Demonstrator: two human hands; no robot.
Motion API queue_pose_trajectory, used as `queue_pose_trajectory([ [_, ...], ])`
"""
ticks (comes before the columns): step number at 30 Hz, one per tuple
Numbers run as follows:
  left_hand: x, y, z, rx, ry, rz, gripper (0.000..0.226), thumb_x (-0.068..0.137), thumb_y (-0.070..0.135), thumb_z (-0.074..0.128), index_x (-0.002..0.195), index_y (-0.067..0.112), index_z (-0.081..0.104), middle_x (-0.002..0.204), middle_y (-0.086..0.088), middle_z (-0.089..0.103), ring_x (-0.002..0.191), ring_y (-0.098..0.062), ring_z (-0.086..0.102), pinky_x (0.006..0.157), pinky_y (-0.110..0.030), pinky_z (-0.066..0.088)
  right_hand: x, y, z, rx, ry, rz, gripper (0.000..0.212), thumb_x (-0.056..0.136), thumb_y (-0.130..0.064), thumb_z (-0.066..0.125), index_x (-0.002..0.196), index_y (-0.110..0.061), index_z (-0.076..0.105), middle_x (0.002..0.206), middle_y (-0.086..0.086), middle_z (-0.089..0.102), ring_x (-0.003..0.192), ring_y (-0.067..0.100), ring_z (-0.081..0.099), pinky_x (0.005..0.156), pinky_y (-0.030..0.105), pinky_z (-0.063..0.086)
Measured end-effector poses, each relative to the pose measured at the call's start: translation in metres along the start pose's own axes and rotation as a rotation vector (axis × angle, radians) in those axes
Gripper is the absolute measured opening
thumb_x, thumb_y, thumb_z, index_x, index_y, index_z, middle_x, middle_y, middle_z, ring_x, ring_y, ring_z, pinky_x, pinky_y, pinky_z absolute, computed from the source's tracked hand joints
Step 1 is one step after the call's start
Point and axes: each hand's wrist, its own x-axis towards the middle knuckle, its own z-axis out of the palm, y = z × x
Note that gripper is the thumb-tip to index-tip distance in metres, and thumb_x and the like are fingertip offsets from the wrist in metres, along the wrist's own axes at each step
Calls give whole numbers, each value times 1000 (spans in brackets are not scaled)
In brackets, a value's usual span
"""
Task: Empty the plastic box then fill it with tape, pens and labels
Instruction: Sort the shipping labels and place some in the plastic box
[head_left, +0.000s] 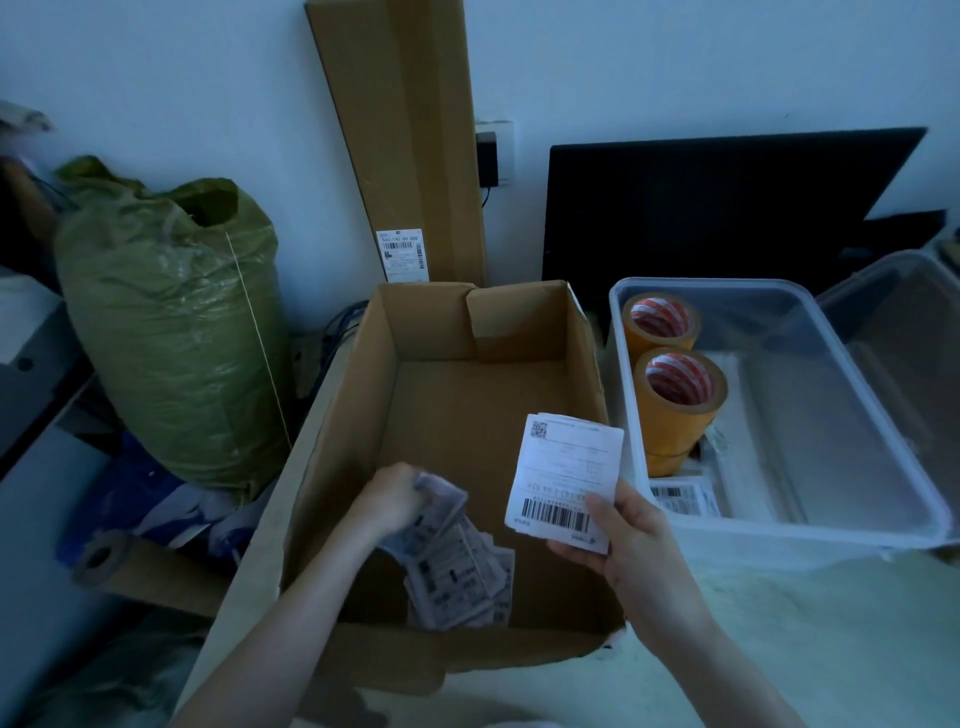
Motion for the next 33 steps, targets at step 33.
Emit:
queue_pose_trajectory([
  [33,-75,99,-14,-617,179,581,25,95,39,42,112,28,57,91,8,62,74,4,60,56,-10,45,-2,-44,-13,-548,-114,-263,10,98,-16,46,99,-22,54,91,-1,64,81,6,68,57,23,55],
])
